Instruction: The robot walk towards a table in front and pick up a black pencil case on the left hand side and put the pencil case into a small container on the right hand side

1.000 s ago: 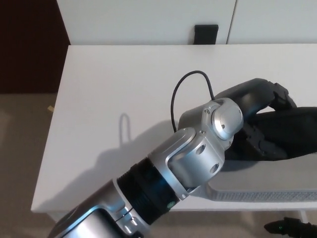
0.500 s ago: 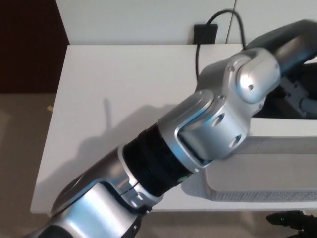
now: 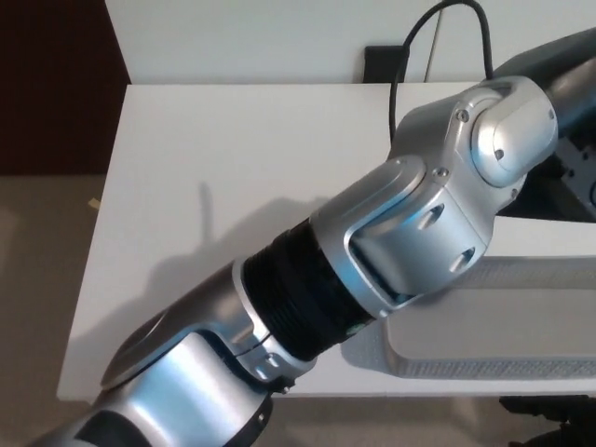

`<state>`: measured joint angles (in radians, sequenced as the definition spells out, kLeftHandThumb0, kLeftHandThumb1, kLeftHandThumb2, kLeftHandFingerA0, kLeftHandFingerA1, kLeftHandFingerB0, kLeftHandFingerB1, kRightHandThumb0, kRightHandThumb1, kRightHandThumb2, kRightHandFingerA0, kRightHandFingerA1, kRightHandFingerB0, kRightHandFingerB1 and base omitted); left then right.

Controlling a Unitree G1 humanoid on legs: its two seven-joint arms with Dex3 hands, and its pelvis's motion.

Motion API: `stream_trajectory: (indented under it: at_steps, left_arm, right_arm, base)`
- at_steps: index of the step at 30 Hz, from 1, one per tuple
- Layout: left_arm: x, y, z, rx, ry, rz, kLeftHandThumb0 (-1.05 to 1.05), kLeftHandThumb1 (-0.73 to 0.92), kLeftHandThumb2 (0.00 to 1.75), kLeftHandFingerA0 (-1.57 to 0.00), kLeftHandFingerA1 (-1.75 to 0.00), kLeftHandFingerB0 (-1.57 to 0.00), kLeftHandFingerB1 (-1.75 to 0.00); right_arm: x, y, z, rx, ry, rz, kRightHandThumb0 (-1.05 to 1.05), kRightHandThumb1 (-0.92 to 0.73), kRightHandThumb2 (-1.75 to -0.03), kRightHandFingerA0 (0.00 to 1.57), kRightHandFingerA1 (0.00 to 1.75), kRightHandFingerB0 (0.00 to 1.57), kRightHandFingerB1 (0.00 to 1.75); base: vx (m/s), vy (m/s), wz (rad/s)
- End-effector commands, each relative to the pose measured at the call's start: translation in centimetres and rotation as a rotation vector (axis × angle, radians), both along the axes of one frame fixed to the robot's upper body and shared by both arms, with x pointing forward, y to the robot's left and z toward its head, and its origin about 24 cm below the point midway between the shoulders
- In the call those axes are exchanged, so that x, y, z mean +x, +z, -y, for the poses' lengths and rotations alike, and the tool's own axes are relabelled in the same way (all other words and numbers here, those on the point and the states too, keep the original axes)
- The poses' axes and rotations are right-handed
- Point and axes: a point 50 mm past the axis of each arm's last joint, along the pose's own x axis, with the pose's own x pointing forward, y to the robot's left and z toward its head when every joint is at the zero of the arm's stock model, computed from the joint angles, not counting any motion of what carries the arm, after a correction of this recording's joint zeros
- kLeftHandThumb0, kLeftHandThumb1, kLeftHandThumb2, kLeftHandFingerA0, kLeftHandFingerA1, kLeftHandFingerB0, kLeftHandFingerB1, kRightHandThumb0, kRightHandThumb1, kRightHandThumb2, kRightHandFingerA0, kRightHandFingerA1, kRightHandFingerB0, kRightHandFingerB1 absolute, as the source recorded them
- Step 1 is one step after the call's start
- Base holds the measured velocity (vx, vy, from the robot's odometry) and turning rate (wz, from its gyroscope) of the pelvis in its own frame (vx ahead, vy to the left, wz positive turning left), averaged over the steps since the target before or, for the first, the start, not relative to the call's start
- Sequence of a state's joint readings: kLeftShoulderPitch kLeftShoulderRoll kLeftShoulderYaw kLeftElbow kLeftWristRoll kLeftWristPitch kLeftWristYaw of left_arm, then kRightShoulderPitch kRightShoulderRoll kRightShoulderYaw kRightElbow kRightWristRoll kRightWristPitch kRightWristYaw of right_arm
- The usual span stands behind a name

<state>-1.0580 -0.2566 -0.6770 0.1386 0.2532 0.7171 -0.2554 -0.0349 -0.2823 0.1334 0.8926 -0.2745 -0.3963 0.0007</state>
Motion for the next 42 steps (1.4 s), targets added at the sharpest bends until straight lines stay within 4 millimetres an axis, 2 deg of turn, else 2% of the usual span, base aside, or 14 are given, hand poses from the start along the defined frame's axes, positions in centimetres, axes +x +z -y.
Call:
stream_trajectory:
  at_steps: [1,5,7,8,9,20,21,24,27,28,31,32,39,42]
  left_arm:
    - [-5.6,0.8,6.2,-0.096,-0.193,-0.071,-0.65,0.89,0.74,-1.13,-1.44,-0.41,-0.8]
    - [-5.7,-0.8,6.7,-0.092,-0.18,-0.118,-0.8,0.92,0.89,-1.2,-1.62,-0.19,-1.16]
    - [-5.9,-1.8,6.9,-0.093,-0.175,-0.162,-0.91,0.92,0.93,-1.26,-1.66,-0.21,-0.98]
    - [-5.9,-2.1,7.0,-0.086,-0.168,-0.168,-0.54,0.72,1.33,-1.56,-1.53,-0.07,-0.71]
    - [-6.0,-2.3,7.1,-0.091,-0.169,-0.164,-0.56,0.76,1.36,-1.57,-1.55,-0.04,-0.71]
    - [-6.8,-3.7,7.7,-0.067,-0.183,-0.149,-0.63,0.92,1.54,-1.57,-1.65,-0.01,-0.79]
    - [-6.8,-3.7,7.8,-0.062,-0.184,-0.15,-0.96,0.92,1.28,-1.53,-1.75,-0.05,-0.93]
    - [-6.9,-3.8,7.9,-0.061,-0.19,-0.151,-0.97,0.92,1.33,-1.53,-1.75,0.0,-0.92]
    - [-7.2,-4.2,8.0,-0.07,-0.204,-0.219,-0.72,0.92,1.56,-1.57,-1.74,0.0,-0.86]
    - [-7.3,-4.2,8.0,-0.065,-0.22,-0.213,-0.94,0.92,1.36,-1.57,-1.75,0.0,-0.87]
    - [-7.3,-4.2,7.6,0.06,-0.325,-0.166,-0.89,0.92,1.44,-1.57,-1.75,0.0,-0.74]
    - [-7.4,-4.2,7.4,0.073,-0.341,-0.173,-0.84,0.92,1.47,-1.57,-1.75,0.0,0.0]
    - [-7.2,-4.7,7.0,0.155,-0.404,-0.181,-1.05,0.92,1.66,-1.57,-1.75,0.0,-0.01]
    - [-6.9,-4.8,6.8,0.18,-0.423,-0.189,-1.03,0.92,1.38,-1.57,-1.75,0.0,0.0]
  right_arm:
    - [0.3,0.7,0.9,-0.041,0.029,0.029,-0.47,-0.63,-0.63,0.78,0.47,0.58,0.41]
    - [0.3,0.6,0.7,-0.041,0.035,0.026,-0.47,-0.63,-0.63,0.78,0.47,0.58,0.41]
    - [0.3,0.6,0.6,-0.04,0.037,0.026,-0.47,-0.63,-0.63,0.78,0.47,0.58,0.41]
    - [0.3,0.6,0.6,-0.041,0.039,0.026,-0.47,-0.63,-0.63,0.78,0.47,0.58,0.41]
    - [0.4,0.7,0.6,-0.042,0.041,0.027,-0.47,-0.63,-0.63,0.78,0.47,0.58,0.41]
    - [0.7,0.8,0.5,-0.046,0.049,0.032,-0.47,-0.63,-0.63,0.78,0.47,0.58,0.41]
    - [0.8,0.8,0.4,-0.047,0.05,0.032,-0.47,-0.63,-0.63,0.78,0.47,0.58,0.41]
    - [0.8,0.8,0.4,-0.048,0.052,0.032,-0.47,-0.63,-0.63,0.78,0.47,0.58,0.41]
    - [0.9,0.9,0.4,-0.05,0.056,0.031,-0.47,-0.63,-0.63,0.78,0.47,0.58,0.41]
    - [0.9,0.9,0.3,-0.05,0.057,0.031,-0.47,-0.63,-0.63,0.78,0.47,0.58,0.41]
    - [1.1,0.9,0.2,-0.051,0.061,0.032,-0.47,-0.63,-0.63,0.78,0.47,0.58,0.41]
    - [1.1,0.9,0.2,-0.051,0.063,0.032,-0.47,-0.63,-0.63,0.78,0.47,0.58,0.41]
    - [1.3,1.0,0.2,-0.055,0.068,0.036,-0.47,-0.63,-0.63,0.78,0.47,0.58,0.41]
    - [1.7,1.2,0.0,-0.055,0.071,0.042,-0.47,-0.63,-0.63,0.78,0.47,0.58,0.41]
  base:
    - [0.0,0.0,0.0]
    - [0.0,0.0,0.0]
    - [0.0,0.0,0.0]
    - [0.0,0.0,0.0]
    - [0.0,0.0,0.0]
    - [0.0,0.0,0.0]
    - [0.0,0.0,0.0]
    - [0.0,0.0,0.0]
    - [0.0,0.0,0.0]
    - [0.0,0.0,0.0]
    - [0.0,0.0,0.0]
    - [0.0,0.0,0.0]
    - [0.0,0.0,0.0]
    - [0.0,0.0,0.0]
